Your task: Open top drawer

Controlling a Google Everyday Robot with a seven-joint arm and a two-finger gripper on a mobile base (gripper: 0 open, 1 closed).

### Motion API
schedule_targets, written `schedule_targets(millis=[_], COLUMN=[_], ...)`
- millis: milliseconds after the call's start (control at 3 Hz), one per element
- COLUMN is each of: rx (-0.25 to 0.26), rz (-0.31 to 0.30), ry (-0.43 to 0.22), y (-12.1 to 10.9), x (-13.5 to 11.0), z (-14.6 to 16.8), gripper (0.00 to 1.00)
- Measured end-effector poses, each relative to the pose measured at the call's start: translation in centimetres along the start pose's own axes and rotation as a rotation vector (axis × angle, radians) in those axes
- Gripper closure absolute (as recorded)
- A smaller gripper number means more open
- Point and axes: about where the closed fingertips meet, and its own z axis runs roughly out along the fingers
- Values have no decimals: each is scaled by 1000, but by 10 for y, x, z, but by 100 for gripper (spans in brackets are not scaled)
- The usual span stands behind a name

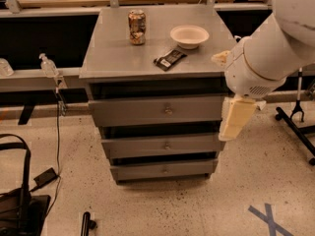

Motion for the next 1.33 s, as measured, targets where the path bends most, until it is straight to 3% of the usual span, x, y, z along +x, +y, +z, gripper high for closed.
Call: schedule_targets(millis=[333,667,1333], rx=[30,47,57], rz=[-24,-84,-118], ry=[32,52,-47], y=[-9,-23,-49], x=[5,9,0], z=[24,87,212], gripper=[0,0,0])
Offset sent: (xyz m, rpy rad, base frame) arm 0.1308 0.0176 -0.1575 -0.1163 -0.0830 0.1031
